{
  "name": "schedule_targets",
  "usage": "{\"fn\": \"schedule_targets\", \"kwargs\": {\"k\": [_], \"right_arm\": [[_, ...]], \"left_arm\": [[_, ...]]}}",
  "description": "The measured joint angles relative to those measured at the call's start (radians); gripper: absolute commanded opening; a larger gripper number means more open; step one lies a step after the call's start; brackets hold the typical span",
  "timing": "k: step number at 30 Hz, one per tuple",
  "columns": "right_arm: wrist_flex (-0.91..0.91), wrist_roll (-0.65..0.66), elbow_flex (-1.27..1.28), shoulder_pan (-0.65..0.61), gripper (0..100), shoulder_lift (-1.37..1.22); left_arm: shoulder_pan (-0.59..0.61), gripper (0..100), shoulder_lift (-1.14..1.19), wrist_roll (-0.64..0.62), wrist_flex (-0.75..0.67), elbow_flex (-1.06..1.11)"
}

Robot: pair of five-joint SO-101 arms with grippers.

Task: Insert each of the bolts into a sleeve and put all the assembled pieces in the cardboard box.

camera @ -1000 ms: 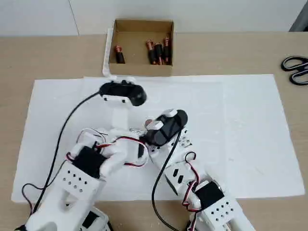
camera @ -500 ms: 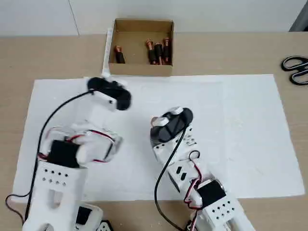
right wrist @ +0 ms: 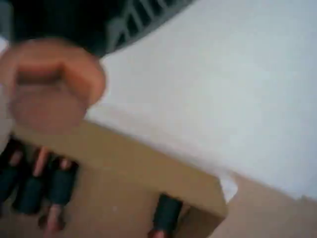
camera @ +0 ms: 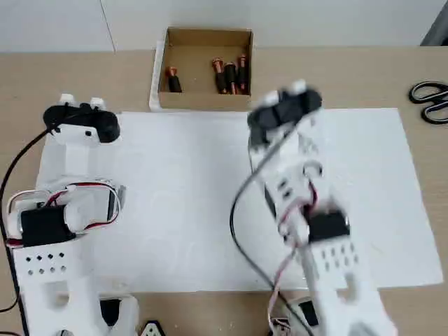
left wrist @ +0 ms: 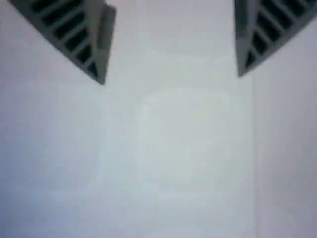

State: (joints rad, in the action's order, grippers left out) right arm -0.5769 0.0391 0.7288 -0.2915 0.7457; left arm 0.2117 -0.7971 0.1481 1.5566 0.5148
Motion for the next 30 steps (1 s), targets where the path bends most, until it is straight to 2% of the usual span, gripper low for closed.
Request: {"fn": "schedule_targets", "kwargs": {"k": [7,14,22,30], "right_arm": [[0.31,0.003,-0.463,0.006,0.4,-0.608],[0.628,0.006,-0.804,-0.028,0.4,-1.142],[0.671,0.006,-1.079,-0.058,0.4,-1.534],[0.672,0.006,-1.181,-0.097,3.6,-1.674]], "left_arm": [[0.006,16,0.0,0.0,0.0,0.0],[0.006,16,0.0,0.0,0.0,0.0],[0.006,16,0.0,0.0,0.0,0.0],[0.006,16,0.0,0.0,0.0,0.037]]}}
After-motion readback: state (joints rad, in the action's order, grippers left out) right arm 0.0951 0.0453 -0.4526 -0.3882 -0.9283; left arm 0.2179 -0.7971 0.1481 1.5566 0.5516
